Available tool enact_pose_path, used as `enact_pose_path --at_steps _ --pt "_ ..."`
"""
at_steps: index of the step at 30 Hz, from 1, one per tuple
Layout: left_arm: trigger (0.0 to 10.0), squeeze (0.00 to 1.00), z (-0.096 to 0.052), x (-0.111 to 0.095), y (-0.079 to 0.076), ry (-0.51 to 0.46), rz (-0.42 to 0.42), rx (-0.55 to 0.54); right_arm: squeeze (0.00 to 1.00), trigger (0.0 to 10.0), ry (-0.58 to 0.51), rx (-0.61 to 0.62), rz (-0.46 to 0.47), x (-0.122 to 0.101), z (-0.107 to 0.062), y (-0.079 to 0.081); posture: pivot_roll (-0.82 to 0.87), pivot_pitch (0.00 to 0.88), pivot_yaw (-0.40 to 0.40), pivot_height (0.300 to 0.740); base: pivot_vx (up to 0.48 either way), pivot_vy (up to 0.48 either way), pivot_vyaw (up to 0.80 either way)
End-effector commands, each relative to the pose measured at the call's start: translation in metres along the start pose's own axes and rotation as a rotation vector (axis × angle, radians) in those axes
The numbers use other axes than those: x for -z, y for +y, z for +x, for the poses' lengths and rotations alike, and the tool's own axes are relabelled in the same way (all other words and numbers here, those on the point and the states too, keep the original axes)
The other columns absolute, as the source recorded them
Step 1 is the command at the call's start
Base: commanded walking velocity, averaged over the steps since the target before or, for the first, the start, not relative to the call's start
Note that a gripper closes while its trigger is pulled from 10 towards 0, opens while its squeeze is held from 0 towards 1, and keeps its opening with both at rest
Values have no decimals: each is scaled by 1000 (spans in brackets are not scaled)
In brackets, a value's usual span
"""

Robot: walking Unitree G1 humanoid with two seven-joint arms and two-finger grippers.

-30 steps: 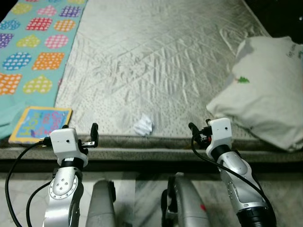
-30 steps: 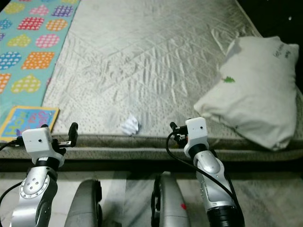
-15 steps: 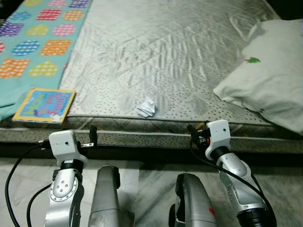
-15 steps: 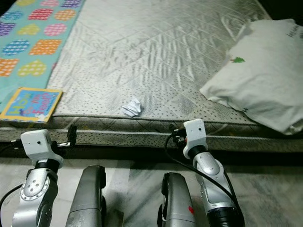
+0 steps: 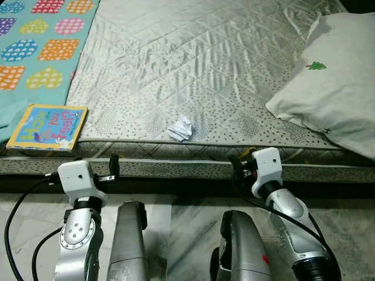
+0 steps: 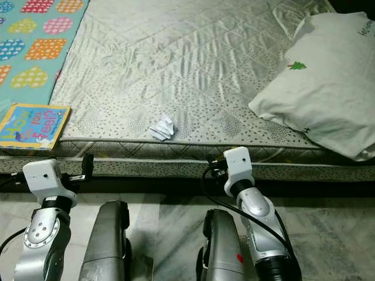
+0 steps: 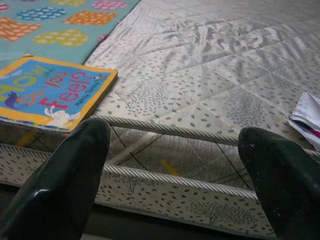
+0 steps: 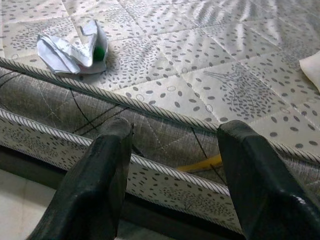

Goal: Clean up the room

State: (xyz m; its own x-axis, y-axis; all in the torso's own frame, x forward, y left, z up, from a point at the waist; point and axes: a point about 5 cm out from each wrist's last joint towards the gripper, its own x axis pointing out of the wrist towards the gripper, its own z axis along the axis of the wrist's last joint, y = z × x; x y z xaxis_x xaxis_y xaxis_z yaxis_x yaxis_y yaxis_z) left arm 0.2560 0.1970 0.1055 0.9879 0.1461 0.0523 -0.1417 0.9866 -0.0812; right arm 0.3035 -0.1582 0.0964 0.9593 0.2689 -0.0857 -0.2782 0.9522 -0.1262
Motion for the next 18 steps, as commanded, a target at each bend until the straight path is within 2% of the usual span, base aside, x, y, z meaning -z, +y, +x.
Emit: enact_pose_path --at_steps 1,4,6,18 --pt "10000 0 -3 0 1 5 3 11 0 10000 5 -11 -22 1 -2 1 90 272 -16 543 0 0 0" --pt "10000 0 -3 -1 1 2 0 16 0 10000 -1 -22 -47 -1 -1 3 91 282 -16 543 0 0 442" --pt "10000 0 -4 -2 0 -2 -2 28 0 10000 -5 -20 -14 0 -2 4 90 290 -15 543 259 0 800" --pt "10000 0 -5 -3 -1 0 -5 42 0 10000 4 -21 13 2 -3 3 93 287 -15 543 304 0 0"
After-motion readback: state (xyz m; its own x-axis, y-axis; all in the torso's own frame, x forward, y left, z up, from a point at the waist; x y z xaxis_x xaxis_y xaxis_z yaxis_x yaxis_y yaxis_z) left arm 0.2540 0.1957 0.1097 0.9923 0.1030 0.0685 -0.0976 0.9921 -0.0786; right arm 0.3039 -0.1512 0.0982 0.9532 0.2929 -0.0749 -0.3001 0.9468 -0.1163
